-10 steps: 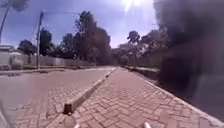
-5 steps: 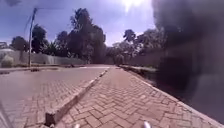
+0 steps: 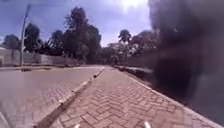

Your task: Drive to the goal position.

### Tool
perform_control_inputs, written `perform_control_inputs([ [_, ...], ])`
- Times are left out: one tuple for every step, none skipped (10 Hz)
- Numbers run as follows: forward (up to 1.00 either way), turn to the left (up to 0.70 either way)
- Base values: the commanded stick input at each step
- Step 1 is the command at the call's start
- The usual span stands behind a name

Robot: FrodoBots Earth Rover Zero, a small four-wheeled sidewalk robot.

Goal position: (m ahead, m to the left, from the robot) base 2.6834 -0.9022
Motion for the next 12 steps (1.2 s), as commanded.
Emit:
perform_control_inputs([
  [0.70,0.00],
  [0.70,-0.01],
  [0.70,-0.06],
  [0.70,-0.12],
  [0.70,-0.18],
  [0.70,-0.24],
  [0.70,-0.29],
  [0.70,-0.35],
  [0.70,-0.18],
  [0.70,-0.02],
  [0.70,0.00],
  [0.70,0.00],
])
